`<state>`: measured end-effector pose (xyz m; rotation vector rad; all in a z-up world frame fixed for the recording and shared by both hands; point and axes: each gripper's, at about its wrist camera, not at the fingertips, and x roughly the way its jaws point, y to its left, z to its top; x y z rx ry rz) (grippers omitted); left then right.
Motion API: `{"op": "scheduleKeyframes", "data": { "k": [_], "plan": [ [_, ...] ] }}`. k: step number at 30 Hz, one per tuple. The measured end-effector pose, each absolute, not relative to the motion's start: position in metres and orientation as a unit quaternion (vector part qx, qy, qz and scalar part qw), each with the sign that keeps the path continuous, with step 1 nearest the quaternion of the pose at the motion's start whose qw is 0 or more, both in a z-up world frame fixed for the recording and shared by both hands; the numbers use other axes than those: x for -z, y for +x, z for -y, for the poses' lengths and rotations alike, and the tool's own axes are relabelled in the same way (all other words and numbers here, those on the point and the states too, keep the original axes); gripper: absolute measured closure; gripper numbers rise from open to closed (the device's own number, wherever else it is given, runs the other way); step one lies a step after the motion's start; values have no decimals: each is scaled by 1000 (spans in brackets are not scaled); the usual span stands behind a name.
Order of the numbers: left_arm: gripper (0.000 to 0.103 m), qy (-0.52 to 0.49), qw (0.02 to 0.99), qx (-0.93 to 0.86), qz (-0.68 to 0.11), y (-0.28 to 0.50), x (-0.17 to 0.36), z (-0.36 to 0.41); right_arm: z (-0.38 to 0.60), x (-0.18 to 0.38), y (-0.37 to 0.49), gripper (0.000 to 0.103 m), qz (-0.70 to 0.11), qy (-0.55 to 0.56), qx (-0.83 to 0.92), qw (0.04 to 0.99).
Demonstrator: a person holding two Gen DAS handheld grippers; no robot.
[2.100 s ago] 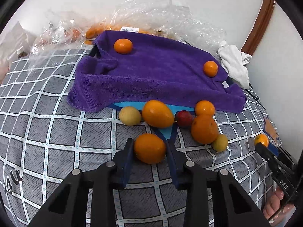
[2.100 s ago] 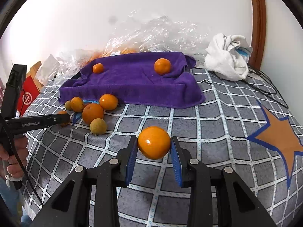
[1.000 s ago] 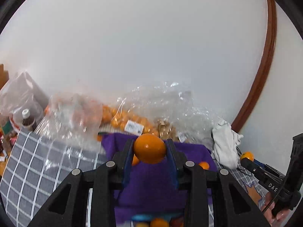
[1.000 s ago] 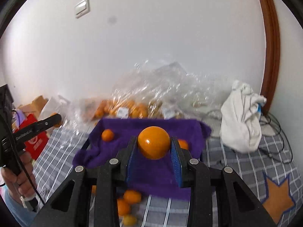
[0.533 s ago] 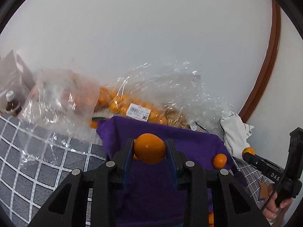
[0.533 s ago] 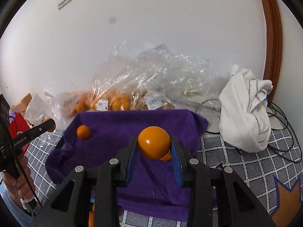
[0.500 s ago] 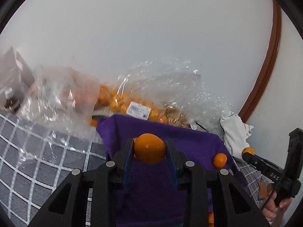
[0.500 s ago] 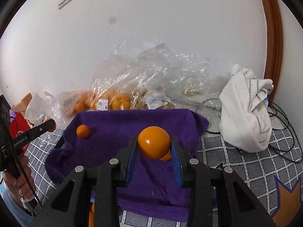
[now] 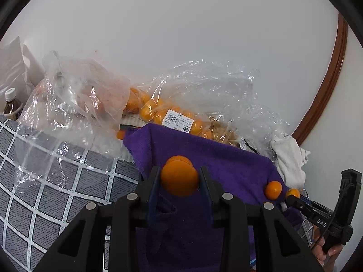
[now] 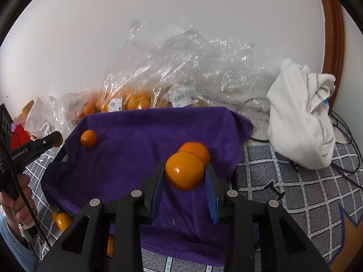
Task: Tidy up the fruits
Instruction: 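Carry both held oranges up onto the purple towel with both tools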
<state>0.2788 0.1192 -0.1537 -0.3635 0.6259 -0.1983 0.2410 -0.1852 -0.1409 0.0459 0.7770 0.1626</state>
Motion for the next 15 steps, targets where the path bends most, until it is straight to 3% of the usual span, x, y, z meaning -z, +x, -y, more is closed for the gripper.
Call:
{"op": "scheduleKeyframes", "data": {
  "k": [15],
  "plan": [
    [71,-154,921,101,-342,287,165,-99,173,167,252,68,-421,-2,-80,903]
  ]
}}
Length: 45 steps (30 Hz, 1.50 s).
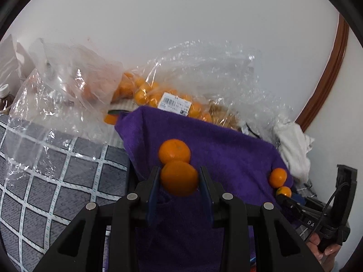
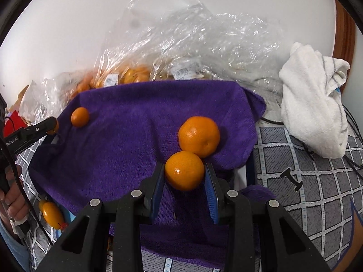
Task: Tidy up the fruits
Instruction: 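Carry both held oranges up onto the purple towel with both tools, then open both tools to release the oranges on the towel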
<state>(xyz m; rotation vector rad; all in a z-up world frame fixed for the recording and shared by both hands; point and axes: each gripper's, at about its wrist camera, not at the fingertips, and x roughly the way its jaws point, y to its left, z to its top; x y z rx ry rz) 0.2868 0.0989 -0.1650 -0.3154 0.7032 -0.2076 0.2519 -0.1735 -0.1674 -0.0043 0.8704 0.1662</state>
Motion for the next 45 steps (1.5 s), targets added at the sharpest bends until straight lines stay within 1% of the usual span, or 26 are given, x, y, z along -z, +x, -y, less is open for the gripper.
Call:
{"op": "scheduleKeyframes", "data": {
  "k": [2,6,11,17,25,28,31,33,39,45],
  "plan": [
    [71,-136,923,100,-347,287,167,-91,173,168,252,68,-420,-1,-85,904],
    [71,-100,925,94,-354,287,169,-75,176,163,250,61,-409,10,-89,908],
    [71,-46,928,73,-362,287,175,-59,181,159,248,59,-401,28,-87,912],
    [71,-40,924,74,-372,289,178,-57,181,155,246,56,-393,28,-82,915],
    [70,-31,918,78,-388,293,181,-53,179,148,237,56,-375,19,-81,923],
    [64,-37,918,94,-383,291,180,-52,181,144,236,56,-370,26,-76,926],
    [54,-36,922,99,-373,285,177,-49,183,137,232,56,-360,34,-68,930],
    [41,-29,927,94,-361,278,173,-46,183,129,229,56,-356,35,-63,932],
    [40,-11,949,87,-302,255,158,-43,182,102,208,56,-333,41,-60,940],
    [40,-2,962,72,-265,239,135,-47,174,96,174,55,-343,37,-64,936]
  ]
}}
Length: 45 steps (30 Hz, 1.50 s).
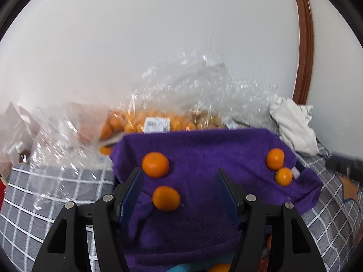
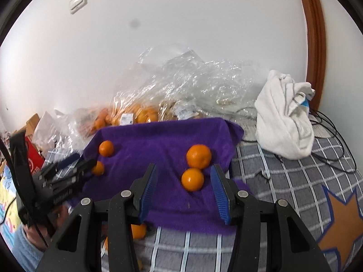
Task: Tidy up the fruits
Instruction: 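Open both tools to release the oranges on the towel, then close the right tool on a yellow-green fruit while the left tool grasps a yellow fruit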
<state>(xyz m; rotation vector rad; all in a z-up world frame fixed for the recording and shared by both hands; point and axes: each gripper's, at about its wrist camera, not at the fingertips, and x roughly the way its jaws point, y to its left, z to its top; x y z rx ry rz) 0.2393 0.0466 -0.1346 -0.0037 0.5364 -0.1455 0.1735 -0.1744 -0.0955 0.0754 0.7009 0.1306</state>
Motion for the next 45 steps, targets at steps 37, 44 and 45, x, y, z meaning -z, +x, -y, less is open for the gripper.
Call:
{"op": "scheduleKeyframes", "data": {
  "k": [37,44,45],
  "plan": [
    [68,12,909,65,-412,165,188,-49,155,168,81,75,-394,4,-141,908],
    [78,10,904,80,-421,176,192,-41,158,166,80,75,-389,27,-164,906],
    [78,10,904,78,-419,175,192,-42,160,168,81,75,-394,32,-160,905]
  ]
}}
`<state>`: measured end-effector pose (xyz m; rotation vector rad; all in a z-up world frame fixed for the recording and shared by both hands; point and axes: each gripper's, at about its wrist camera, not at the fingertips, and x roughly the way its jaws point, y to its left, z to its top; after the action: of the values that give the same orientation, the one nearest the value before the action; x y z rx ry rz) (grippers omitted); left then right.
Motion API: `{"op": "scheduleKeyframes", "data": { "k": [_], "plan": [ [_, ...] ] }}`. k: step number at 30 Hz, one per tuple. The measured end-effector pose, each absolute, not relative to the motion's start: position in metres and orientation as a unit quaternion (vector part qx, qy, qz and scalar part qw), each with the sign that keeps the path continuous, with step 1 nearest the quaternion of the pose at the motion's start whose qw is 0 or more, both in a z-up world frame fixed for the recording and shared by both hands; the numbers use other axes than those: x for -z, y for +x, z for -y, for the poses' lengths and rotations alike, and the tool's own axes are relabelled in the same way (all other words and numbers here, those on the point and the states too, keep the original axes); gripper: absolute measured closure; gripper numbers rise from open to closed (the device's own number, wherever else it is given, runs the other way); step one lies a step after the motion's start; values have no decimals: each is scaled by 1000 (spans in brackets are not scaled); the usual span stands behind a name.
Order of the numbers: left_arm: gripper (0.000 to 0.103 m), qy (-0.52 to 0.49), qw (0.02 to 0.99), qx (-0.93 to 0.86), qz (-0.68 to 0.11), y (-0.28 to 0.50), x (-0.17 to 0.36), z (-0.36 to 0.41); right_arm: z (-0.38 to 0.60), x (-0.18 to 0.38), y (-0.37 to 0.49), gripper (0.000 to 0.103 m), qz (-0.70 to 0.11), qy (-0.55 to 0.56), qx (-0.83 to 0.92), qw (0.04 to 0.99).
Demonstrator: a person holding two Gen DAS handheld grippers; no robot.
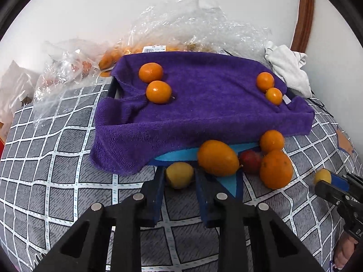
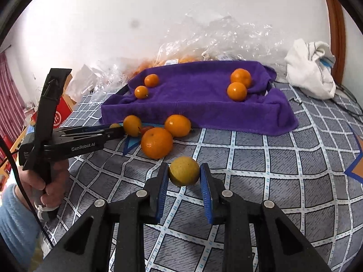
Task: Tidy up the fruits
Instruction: 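Close the right tool on a yellow-green fruit while the left tool grasps a yellow fruit, then carry both held yellow fruits toward the purple towel with both tools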
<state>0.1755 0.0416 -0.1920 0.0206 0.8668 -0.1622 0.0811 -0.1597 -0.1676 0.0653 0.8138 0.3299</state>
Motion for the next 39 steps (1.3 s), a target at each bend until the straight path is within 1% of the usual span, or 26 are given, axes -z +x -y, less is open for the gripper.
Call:
{"op": "scheduleKeyframes", "data": {
  "k": [5,9,12,14,19,25,39],
  "plan": [
    [78,9,911,49,-410,165,187,-52,164,168,83,75,-396,46,-153,904],
    [77,6,903,53,-426,166,191,-59,161,170,85,75,-406,36,-147,901],
    [77,2,905,53,-421,168,193,-61,157,173,88,75,-417,23,-137,898],
    [78,-19,905,62,-420,170,193,-66,155,175,89,75,-420,15,-133,898],
    [78,-79,904,91,-410,166,192,-85,156,175,88,75,-418,13,-131,899],
    [78,-148,909,89,-379,157,190,-107,158,172,84,75,-408,15,-127,904],
    [78,-134,924,94,-347,146,179,-104,168,170,83,75,-406,38,-87,909]
  ]
}}
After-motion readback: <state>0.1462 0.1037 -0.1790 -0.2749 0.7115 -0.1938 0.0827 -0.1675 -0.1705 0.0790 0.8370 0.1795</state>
